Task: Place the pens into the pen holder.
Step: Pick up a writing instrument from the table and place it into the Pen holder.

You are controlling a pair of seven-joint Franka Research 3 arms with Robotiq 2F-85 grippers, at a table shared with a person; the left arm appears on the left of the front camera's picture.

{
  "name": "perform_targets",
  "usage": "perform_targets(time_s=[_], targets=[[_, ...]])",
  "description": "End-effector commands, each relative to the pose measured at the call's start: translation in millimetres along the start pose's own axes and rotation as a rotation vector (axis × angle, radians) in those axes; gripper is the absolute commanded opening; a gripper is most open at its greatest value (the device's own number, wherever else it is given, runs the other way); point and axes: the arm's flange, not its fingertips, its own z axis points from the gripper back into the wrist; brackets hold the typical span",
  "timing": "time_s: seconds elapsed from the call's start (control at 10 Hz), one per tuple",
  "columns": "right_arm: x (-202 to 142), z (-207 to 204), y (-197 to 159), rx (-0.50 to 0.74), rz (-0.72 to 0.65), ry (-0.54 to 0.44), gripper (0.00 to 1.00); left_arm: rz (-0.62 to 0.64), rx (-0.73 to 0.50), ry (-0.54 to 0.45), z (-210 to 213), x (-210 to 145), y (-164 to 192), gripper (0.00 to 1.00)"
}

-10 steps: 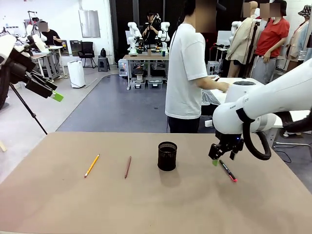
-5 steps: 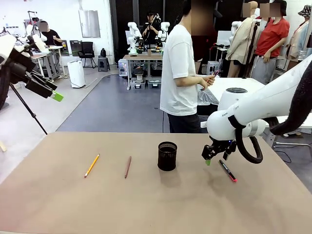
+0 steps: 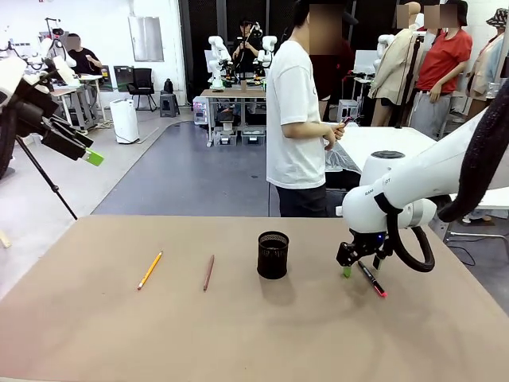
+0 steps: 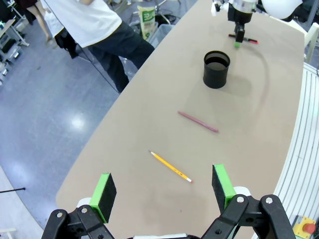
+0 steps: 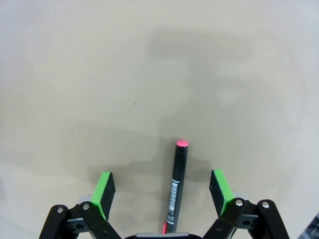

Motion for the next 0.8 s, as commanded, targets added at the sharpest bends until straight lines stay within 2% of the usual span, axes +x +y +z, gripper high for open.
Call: perform_targets(time_s=[0.0,0.1,0.6,0.7], targets=[[16.7,-2.4,-5.5,-0.002,-0.051,0.040,1.00,-0.001,-0.006,-0.017,-0.2,-0.1,1.2,1.00],[19.2,-2.7,-6.8,0.001,-0.036,0.051,1.00,-0.001,-0.006,-0.017,-0.2,-0.1,1.2,1.00],[21.7,0.5,-6.9,0.030,-0.015,0.103,0.01,-0.001,-0.006,-0.017,-0.2,-0.1,1.2,1.00],[21.8,2.3,-7.4,0.026,-0.015,0.109,0.00,-0.001,-0.006,-0.017,-0.2,-0.1,1.2,1.00]])
